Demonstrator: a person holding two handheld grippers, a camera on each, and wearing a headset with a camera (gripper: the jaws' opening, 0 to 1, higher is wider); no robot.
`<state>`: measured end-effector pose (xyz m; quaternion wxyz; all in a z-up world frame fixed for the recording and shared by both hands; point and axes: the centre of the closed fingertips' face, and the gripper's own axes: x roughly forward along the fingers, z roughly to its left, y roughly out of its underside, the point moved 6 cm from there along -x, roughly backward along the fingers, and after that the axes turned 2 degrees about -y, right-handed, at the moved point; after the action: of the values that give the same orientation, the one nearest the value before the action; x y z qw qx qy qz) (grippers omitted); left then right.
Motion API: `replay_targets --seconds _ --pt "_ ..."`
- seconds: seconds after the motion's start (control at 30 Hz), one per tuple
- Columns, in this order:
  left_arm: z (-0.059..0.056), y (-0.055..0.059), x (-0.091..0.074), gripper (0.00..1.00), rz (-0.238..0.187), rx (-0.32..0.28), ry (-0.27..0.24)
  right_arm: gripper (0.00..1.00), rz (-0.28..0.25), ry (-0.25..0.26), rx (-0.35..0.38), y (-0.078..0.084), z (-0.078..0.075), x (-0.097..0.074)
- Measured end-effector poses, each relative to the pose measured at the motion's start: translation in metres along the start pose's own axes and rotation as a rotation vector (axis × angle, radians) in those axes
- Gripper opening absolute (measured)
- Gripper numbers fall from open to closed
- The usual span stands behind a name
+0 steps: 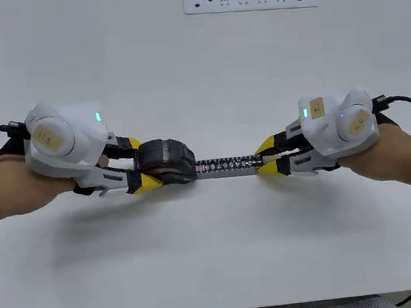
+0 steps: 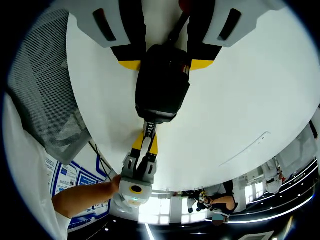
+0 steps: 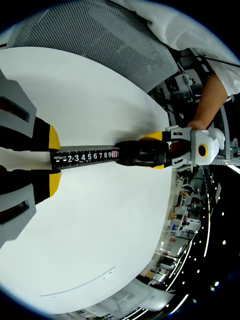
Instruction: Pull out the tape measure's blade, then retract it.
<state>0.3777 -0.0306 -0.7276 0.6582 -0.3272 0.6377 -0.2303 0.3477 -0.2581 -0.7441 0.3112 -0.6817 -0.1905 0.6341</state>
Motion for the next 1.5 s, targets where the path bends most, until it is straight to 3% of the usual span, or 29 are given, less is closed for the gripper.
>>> replay_targets --seconds 0.73,1.5 --pt "0.001 0.0 0.001 0.26 -0.002 -0.001 -0.001 0.09 0.027 0.011 0.032 0.02 -0.002 -0.017" --pt "0.0 -0.001 0.001 0.26 0.007 0.011 0.002 0.09 0.087 0.01 0.031 0.054 -0.001 -0.046"
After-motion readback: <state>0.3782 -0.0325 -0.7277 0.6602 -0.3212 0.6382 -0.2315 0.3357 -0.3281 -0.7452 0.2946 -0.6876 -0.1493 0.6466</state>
